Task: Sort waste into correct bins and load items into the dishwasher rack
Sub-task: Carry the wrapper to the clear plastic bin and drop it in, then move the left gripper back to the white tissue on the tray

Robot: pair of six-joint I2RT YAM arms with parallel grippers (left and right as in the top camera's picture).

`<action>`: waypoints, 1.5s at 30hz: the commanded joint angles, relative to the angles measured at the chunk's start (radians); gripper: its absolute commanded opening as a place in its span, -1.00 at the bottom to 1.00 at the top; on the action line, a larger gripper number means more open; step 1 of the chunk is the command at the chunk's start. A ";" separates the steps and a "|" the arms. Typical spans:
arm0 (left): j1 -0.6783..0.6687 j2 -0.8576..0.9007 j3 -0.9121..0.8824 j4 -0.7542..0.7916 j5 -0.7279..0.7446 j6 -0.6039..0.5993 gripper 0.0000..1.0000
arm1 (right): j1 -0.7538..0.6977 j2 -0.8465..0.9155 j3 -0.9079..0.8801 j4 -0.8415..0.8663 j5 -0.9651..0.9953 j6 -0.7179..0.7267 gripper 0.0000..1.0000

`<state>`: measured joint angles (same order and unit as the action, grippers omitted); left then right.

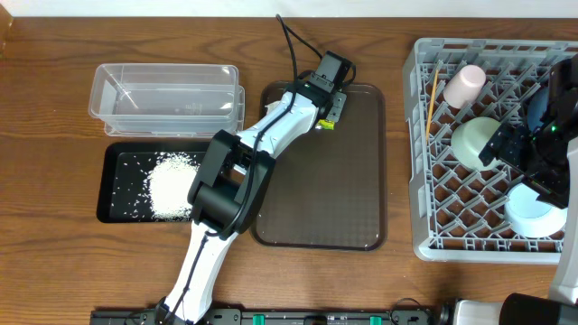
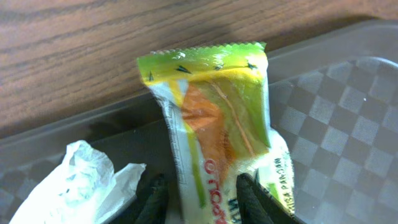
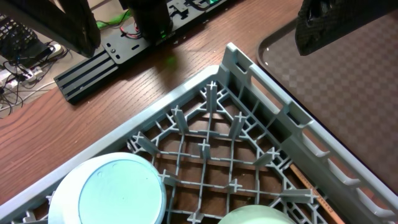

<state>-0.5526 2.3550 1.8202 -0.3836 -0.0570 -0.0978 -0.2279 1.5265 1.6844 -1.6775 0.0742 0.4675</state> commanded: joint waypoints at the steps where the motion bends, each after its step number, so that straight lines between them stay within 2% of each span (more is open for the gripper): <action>1: 0.001 0.011 0.016 -0.004 -0.011 0.011 -0.56 | -0.007 -0.010 -0.001 0.002 0.000 0.018 0.98; 4: 0.001 0.006 0.016 -0.004 -0.011 0.011 -0.86 | -0.007 -0.010 -0.001 0.002 0.000 0.018 0.99; 5: 0.001 0.002 0.016 -0.004 -0.010 0.011 -0.88 | -0.007 -0.010 -0.001 0.002 0.000 0.018 0.98; 11: 0.000 -0.060 0.016 -0.021 0.023 0.011 -0.88 | -0.007 -0.010 -0.001 0.002 0.000 0.018 0.98; 20: 0.053 -0.274 0.016 -0.069 0.005 -0.016 -0.88 | -0.007 -0.010 -0.001 0.002 0.000 0.018 0.98; 24: 0.126 -0.344 0.016 -0.132 -0.082 -0.179 -0.88 | -0.007 -0.010 -0.001 0.002 0.000 0.018 0.99; 29: 0.264 -0.363 0.016 -0.249 -0.085 -0.593 -0.88 | -0.007 -0.010 -0.001 0.002 0.000 0.018 0.99; 32: 0.342 -0.356 0.012 -0.296 -0.085 -0.747 -0.88 | -0.007 -0.010 -0.001 0.002 0.000 0.018 0.98; 37: 0.455 -0.354 -0.007 -0.353 -0.082 -0.932 -0.88 | -0.007 -0.010 -0.001 0.002 0.000 0.018 0.98; 45: 0.557 -0.353 -0.027 -0.447 -0.083 -1.065 -0.88 | -0.007 -0.010 -0.001 0.002 0.000 0.018 0.98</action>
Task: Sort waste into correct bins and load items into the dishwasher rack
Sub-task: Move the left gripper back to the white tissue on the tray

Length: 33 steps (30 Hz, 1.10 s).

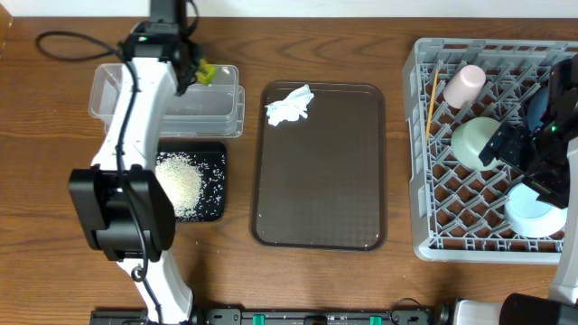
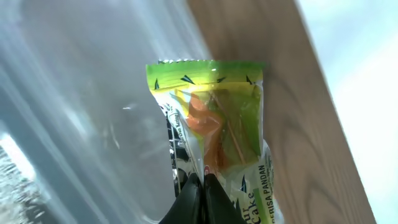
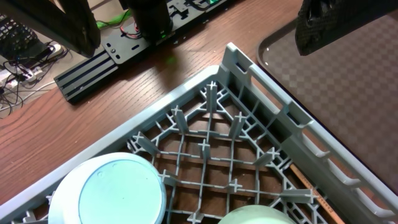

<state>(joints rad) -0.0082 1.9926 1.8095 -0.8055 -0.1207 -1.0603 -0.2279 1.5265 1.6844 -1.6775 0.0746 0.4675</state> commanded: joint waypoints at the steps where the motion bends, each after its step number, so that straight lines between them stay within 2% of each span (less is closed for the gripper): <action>1: 0.019 0.010 -0.020 -0.035 -0.019 -0.119 -0.88 | -0.007 -0.010 -0.001 0.002 -0.001 0.018 0.98; 4: 0.027 0.013 -0.024 -0.050 -0.023 -0.131 -0.88 | -0.007 -0.010 -0.001 0.002 -0.001 0.018 0.99; 5: 0.028 0.014 -0.024 -0.050 -0.023 -0.131 -0.77 | -0.007 -0.010 -0.001 0.002 -0.001 0.018 0.99; 6: 0.027 0.015 -0.024 -0.049 -0.023 -0.131 -0.35 | -0.007 -0.010 -0.001 0.002 -0.001 0.018 0.99; 8: 0.027 0.015 -0.024 -0.049 -0.023 -0.131 0.15 | -0.007 -0.010 -0.001 0.002 -0.001 0.018 0.99; 11: 0.027 0.015 -0.024 -0.051 -0.021 -0.125 0.42 | -0.007 -0.010 -0.001 0.002 -0.001 0.018 0.98; 14: 0.025 0.014 -0.024 -0.055 -0.013 -0.093 0.49 | -0.007 -0.010 -0.001 0.002 -0.001 0.018 0.99; 18: 0.016 0.010 -0.024 -0.041 0.077 -0.029 0.46 | -0.007 -0.010 -0.001 0.002 -0.001 0.018 0.99; 24: -0.088 -0.033 -0.024 0.065 0.147 0.281 0.39 | -0.007 -0.010 -0.001 0.002 -0.001 0.018 0.98; 33: -0.413 -0.032 -0.024 0.215 0.138 0.807 0.40 | -0.007 -0.010 -0.001 0.002 -0.001 0.018 0.99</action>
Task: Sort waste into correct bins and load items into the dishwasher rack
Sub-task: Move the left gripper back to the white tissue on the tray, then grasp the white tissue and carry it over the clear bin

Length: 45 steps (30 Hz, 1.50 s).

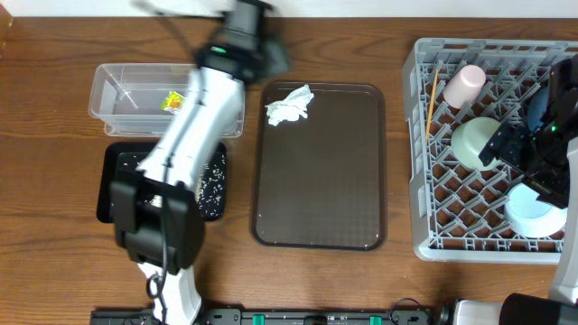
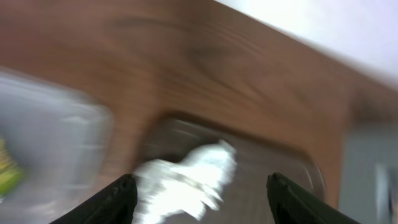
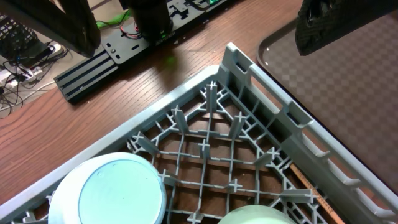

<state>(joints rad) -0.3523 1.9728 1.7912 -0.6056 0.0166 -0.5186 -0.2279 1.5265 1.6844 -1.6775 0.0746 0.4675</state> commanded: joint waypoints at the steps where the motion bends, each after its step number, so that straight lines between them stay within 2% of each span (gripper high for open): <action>1: -0.093 -0.001 -0.005 0.023 -0.014 0.304 0.40 | -0.007 -0.010 -0.001 0.002 -0.001 0.018 0.99; 4: -0.150 0.045 -0.005 0.044 -0.072 0.409 0.40 | -0.007 -0.010 -0.001 0.002 -0.001 0.018 0.98; 8: -0.172 0.121 -0.005 0.047 -0.137 0.471 0.49 | -0.007 -0.010 -0.001 0.002 -0.001 0.018 0.98; 20: -0.122 0.289 -0.005 0.066 -0.186 0.478 0.49 | -0.007 -0.010 -0.001 0.002 -0.001 0.018 0.98; 32: -0.110 0.344 -0.005 0.048 -0.180 0.477 0.47 | -0.007 -0.010 -0.001 0.002 -0.001 0.018 0.99; 36: -0.109 0.344 -0.008 0.043 -0.135 0.477 0.45 | -0.007 -0.010 -0.001 0.002 -0.001 0.018 0.98; 39: -0.109 0.344 -0.008 0.041 -0.133 0.477 0.15 | -0.007 -0.010 -0.001 0.002 -0.001 0.018 0.98; 43: -0.109 0.322 -0.008 0.038 -0.133 0.464 -0.51 | -0.007 -0.010 -0.001 0.002 -0.001 0.018 0.99; 45: -0.109 0.298 -0.008 0.040 -0.133 0.428 -0.63 | -0.007 -0.010 -0.001 0.002 -0.001 0.018 0.98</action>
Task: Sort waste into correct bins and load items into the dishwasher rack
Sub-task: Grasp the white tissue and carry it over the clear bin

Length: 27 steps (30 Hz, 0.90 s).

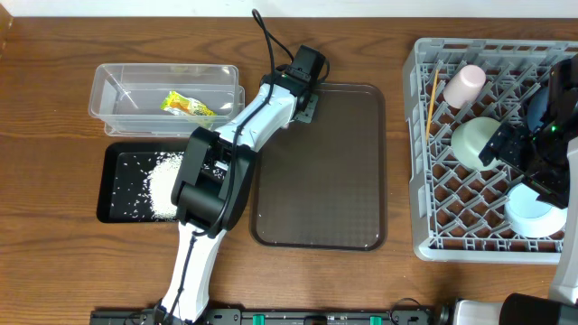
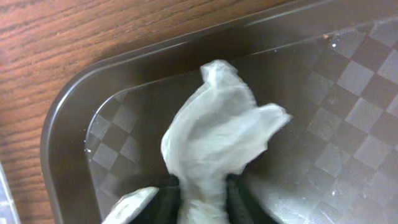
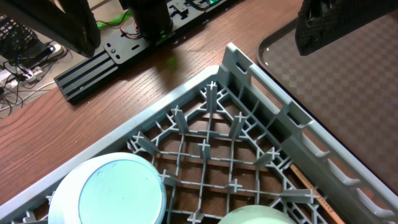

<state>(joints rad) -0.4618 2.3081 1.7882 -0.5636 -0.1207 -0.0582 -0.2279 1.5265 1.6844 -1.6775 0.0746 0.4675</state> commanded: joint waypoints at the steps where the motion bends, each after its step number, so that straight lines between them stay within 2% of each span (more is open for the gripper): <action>1: 0.002 -0.053 -0.005 0.000 0.004 -0.049 -0.73 | -0.007 -0.010 -0.001 0.002 -0.001 0.018 0.99; 6: 0.011 -0.164 -0.005 0.010 -0.019 -0.121 -0.88 | -0.007 -0.010 -0.001 0.002 -0.001 0.018 0.99; 10: 0.045 -0.268 -0.005 -0.003 -0.188 -0.354 -0.87 | -0.007 -0.010 -0.001 0.002 -0.001 0.018 0.99; 12: 0.077 -0.312 -0.005 -0.017 -0.225 -0.457 -0.88 | -0.007 -0.010 -0.001 0.002 -0.001 0.018 0.98; 18: 0.211 -0.361 -0.005 -0.110 -0.225 -0.682 -0.88 | -0.007 -0.010 -0.001 0.002 -0.001 0.018 0.99; 23: 0.323 -0.360 -0.015 -0.244 -0.211 -0.959 -0.81 | -0.007 -0.010 -0.001 0.002 -0.001 0.018 0.98; 27: 0.383 -0.359 -0.034 -0.240 -0.152 -0.976 -0.78 | -0.007 -0.010 -0.001 0.002 -0.001 0.018 0.99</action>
<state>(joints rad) -0.1024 1.9377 1.7691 -0.8036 -0.3054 -0.9253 -0.2279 1.5265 1.6844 -1.6775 0.0746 0.4675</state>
